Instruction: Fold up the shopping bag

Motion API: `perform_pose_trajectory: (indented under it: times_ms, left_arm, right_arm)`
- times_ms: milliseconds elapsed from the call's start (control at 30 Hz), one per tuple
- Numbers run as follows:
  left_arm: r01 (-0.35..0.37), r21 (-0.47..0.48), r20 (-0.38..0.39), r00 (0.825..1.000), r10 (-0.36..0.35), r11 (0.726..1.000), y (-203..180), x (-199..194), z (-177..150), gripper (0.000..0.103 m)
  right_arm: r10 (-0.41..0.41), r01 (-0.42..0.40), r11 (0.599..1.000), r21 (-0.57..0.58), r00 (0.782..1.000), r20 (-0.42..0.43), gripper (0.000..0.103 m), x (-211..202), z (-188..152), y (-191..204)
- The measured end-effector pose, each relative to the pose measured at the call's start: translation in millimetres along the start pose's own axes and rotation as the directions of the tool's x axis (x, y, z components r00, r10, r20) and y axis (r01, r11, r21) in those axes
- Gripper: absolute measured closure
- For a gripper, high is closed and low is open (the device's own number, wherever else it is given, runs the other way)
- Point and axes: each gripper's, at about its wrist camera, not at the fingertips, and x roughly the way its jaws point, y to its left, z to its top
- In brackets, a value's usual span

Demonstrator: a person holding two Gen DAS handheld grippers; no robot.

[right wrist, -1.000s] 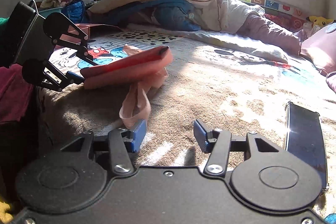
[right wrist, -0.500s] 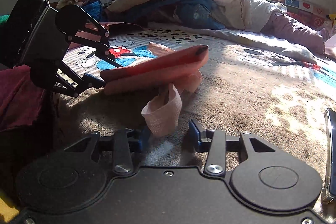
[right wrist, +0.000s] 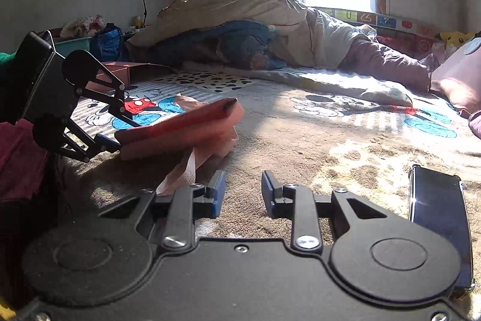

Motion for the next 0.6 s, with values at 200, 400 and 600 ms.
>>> perform_pose_trajectory:
  times_ms: [200,400,600]
  left_arm:
    - [0.001,0.001,-0.004,1.0,-0.001,1.0,2,1,1,0.075]
    - [0.004,-0.003,-0.006,1.0,-0.004,1.0,3,1,2,0.075]
    - [0.008,-0.006,-0.008,1.0,-0.008,1.0,4,1,3,0.075]
  right_arm:
    - [0.115,-0.115,0.993,-0.003,0.993,0.0,0.075,16,3,16]
    - [0.215,-0.219,0.967,0.128,0.976,0.045,0.075,20,1,15]
    - [0.282,-0.288,0.951,0.115,0.957,0.065,0.075,28,3,29]
